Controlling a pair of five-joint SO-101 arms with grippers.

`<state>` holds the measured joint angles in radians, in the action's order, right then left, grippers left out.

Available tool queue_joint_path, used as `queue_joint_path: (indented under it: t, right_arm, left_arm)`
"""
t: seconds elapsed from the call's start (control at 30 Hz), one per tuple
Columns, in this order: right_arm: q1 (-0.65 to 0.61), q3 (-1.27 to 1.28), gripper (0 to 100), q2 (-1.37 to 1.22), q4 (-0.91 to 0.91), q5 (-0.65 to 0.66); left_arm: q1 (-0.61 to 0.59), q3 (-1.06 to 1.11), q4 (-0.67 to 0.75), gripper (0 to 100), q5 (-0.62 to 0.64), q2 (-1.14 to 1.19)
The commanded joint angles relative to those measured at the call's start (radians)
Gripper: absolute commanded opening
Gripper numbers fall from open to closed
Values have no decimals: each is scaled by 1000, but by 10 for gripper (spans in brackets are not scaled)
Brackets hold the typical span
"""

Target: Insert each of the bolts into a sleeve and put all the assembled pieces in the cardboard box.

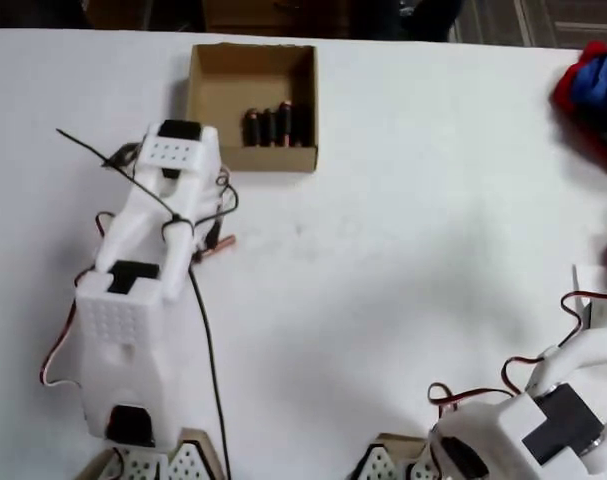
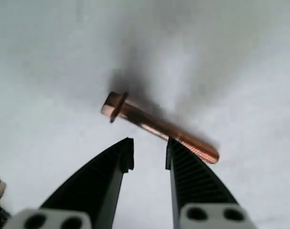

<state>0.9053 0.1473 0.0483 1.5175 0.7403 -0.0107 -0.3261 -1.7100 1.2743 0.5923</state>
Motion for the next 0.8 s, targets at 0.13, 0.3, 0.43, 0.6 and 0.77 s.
queue_joint_path:
  t: [0.13,0.3,0.43,0.6,0.77]
  right_arm:
    - [-10,-8,20,61,12,2]
    - [-8,-8,20,61,12,2]
    - [-2,-8,20,59,10,5]
    - [-2,-8,20,58,10,5]
    - [-4,-8,20,58,8,2]
  left_arm:
    - [-37,19,-52,132,12,-49]
    - [-92,35,54,132,12,38]
    - [-140,28,140,132,12,107]
    - [-140,-58,103,132,9,123]
    - [-138,-174,15,132,9,115]
